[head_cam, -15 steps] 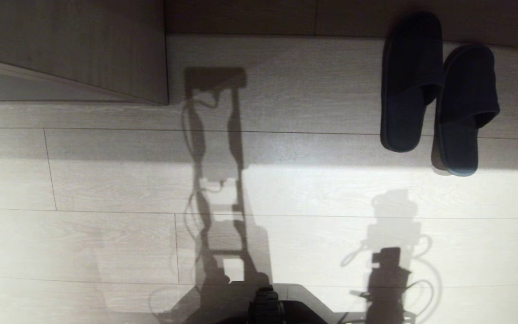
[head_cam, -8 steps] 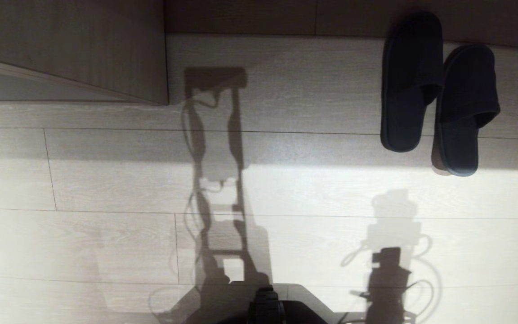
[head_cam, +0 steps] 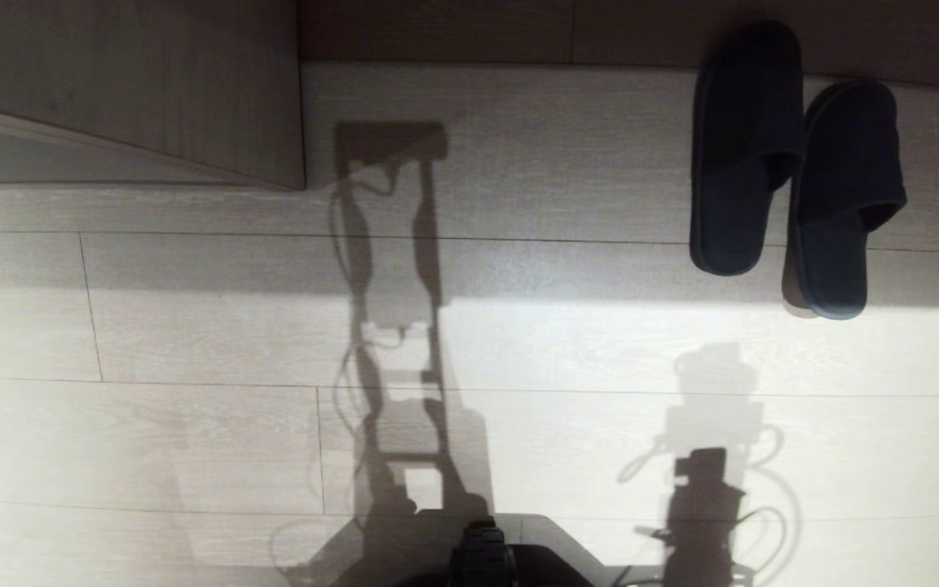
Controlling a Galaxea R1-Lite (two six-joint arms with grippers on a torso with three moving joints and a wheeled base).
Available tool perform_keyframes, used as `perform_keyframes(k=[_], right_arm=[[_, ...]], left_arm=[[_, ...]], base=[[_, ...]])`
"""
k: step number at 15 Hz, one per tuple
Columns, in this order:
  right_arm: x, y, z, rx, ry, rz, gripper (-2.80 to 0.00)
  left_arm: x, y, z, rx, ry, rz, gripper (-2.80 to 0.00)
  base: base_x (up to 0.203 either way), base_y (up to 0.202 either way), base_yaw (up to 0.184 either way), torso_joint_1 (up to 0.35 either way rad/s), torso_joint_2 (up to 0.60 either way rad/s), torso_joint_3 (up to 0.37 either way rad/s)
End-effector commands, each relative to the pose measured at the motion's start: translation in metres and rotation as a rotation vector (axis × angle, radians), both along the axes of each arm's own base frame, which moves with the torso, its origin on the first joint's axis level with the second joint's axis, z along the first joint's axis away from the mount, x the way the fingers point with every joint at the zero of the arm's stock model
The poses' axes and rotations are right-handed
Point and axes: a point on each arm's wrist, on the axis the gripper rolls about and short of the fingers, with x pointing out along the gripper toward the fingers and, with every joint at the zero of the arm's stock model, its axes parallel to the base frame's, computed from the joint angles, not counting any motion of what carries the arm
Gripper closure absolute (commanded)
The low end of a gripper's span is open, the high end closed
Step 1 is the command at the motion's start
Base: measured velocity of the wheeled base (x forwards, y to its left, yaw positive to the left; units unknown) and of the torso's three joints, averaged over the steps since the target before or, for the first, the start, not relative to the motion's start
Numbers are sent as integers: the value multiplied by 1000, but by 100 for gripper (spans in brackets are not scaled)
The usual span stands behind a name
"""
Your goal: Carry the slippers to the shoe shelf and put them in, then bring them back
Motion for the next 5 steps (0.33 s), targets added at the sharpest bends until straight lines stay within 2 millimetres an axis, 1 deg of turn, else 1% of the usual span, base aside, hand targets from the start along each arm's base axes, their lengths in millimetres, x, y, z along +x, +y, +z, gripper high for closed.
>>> perform_keyframes(k=[1, 5], right_arm=[[0, 0, 0, 1, 3, 0, 0], [0, 0, -1, 5, 4, -1, 0]], left_arm=[[0, 0, 0, 0, -1, 1, 0], [0, 0, 0, -1, 0, 1, 0]], base=[[0, 0, 0, 0, 0, 0], [0, 0, 0, 0, 0, 0]])
